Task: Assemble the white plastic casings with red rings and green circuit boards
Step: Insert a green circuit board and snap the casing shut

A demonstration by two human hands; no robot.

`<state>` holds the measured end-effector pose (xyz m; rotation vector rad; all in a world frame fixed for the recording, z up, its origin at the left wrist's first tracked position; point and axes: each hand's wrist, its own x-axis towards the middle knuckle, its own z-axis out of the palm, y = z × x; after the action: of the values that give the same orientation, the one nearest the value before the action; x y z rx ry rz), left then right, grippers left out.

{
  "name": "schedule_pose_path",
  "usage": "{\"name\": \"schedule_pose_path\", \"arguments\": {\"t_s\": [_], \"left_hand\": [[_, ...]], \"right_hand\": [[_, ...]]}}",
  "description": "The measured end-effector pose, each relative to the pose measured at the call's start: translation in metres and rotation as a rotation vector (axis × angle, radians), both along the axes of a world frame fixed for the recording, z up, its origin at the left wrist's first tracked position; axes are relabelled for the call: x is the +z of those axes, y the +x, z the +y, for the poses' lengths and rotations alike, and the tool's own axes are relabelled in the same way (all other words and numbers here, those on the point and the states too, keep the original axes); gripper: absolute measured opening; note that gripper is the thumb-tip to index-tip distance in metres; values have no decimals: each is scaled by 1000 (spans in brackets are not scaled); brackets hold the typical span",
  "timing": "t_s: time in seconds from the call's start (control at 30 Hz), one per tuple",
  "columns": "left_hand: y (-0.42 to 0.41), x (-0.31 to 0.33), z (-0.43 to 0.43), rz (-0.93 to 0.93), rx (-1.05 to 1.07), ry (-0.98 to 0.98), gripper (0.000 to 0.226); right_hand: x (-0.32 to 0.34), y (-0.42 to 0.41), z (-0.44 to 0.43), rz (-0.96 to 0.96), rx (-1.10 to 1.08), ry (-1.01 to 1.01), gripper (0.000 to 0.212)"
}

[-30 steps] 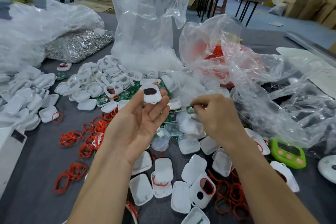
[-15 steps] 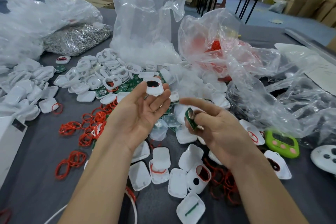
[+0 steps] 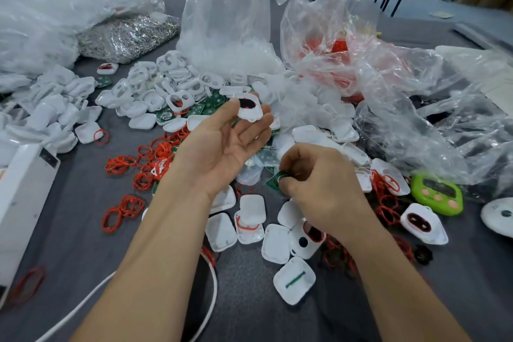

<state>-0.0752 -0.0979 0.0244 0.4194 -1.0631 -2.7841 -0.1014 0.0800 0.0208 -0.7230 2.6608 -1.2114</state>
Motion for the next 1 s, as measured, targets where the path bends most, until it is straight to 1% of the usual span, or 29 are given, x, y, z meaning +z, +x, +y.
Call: {"name": "schedule_pose_path", "arguments": {"t_s": [0.07,0.23,0.4,0.53,0.63,0.7,0.73,0.8,0.83,0.93,1.0], "left_hand": [[0,-1,-1,4,1,-3,28],[-1,-3,-3,16,-4,-8,28],[-1,-3,-5,30,-9,4,29],[-1,-3,-4,36,-13,20,29],[-1,-4,-4,35,-6,20,29],[-1,-5,-6,36,-2,24,29],[-1,-5,-7,37,-1,29,29],[-2,-5,-9,42,6,34,28],[-2,-6,-10,43,11,35,28],[-2,-5,-9,46,2,35,28],[-2,-5,-7,49,-3,36,27]], "right_hand": [[2,4,-2,47,51,88,28],[12,19,-8,233,196,272,28],[25,22,-10,263,277,415,27],[26,25,-7,320,336,448,27],[21,21,-6,311,311,441,29],[17,20,-5,302,224,371,29],[15,22,-6,319,175,370,30],[9,29,-10,407,130,477,33],[7,32,-12,441,127,518,35],[6,35,-12,485,162,513,44],[9,32,-10,468,221,533,36]]}}
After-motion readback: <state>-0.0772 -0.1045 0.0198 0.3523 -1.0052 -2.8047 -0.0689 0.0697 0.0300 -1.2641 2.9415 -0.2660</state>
